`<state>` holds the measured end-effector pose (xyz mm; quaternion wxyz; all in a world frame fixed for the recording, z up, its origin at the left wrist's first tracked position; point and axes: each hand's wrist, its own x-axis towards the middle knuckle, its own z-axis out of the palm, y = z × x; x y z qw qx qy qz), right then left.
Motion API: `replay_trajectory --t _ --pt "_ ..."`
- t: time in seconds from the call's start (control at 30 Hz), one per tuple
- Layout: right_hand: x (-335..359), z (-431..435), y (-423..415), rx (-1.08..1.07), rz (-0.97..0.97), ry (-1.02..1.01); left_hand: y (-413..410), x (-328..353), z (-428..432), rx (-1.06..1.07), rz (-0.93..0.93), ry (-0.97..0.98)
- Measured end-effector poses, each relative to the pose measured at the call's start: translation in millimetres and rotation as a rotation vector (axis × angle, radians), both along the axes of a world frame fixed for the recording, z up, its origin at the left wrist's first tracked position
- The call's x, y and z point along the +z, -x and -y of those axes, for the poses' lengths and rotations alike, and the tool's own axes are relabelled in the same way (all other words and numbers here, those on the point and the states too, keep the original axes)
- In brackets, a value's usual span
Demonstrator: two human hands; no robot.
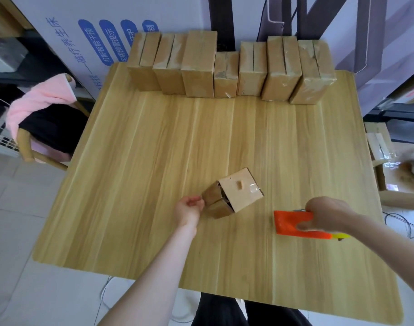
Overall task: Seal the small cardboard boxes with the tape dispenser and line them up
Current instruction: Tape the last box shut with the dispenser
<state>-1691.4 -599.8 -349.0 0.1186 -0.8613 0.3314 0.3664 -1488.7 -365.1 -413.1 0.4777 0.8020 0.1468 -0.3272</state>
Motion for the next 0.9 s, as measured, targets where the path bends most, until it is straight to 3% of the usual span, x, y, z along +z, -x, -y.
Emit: replay_trajectory --t 0.2,0.33,0.6,0.7,0.9 --pt "42 24 7 -0.326 0.213 -0.054 -2 7 8 -0.053 0.03 0.037" --pt "80 19 -2 -0.66 0.556 -0.193 -2 14 18 -0.078 0.082 0.075" --pt "87 -12 -49 -0.836 0.973 -0.271 2 24 50 -0.137 0.132 0.109" --pt "77 -16 -68 -0.889 1.021 -0.301 6 25 59 -0.131 0.13 0.137" --pt "41 -15 -92 -0.944 0.925 -0.283 9 16 55 -0.01 0.079 0.161"
